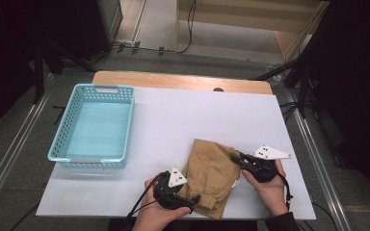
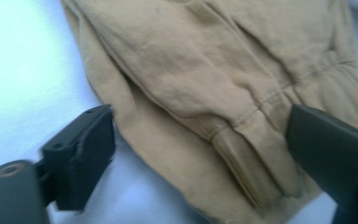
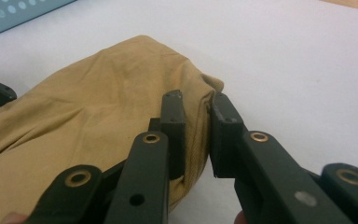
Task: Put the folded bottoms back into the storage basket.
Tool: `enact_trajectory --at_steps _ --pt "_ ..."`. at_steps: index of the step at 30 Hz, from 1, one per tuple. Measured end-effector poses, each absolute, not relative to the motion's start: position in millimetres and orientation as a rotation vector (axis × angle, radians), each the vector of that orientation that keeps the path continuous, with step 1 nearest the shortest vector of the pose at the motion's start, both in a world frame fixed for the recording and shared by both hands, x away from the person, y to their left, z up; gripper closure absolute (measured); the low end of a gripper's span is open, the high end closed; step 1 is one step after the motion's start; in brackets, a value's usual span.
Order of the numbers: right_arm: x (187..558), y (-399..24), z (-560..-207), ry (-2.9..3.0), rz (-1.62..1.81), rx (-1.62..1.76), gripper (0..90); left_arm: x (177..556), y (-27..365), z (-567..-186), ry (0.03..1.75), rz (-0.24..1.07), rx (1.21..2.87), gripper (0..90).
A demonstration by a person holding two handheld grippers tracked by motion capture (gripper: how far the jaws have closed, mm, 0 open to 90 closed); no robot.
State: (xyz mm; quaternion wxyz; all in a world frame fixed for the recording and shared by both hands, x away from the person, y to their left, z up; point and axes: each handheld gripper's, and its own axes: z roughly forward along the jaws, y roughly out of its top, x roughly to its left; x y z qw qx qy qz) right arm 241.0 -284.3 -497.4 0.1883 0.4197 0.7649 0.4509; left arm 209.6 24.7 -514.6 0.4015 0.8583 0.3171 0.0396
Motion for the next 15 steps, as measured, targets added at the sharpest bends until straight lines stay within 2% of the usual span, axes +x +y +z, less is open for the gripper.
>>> enact_trajectory --at_steps 11,14,15 --pt "238.5 -286.1 -498.5 2.146 1.267 1.184 76.7 208.6 19.5 -514.1 0.775 0.106 2.192 18.1" --pt "237.9 -287.1 -498.6 2.147 1.260 1.176 76.6 208.1 22.3 -513.2 0.781 0.121 2.178 17.3" --pt "237.7 -287.5 -498.7 2.147 1.258 1.176 76.7 208.4 24.1 -512.8 0.795 0.127 2.162 12.7"
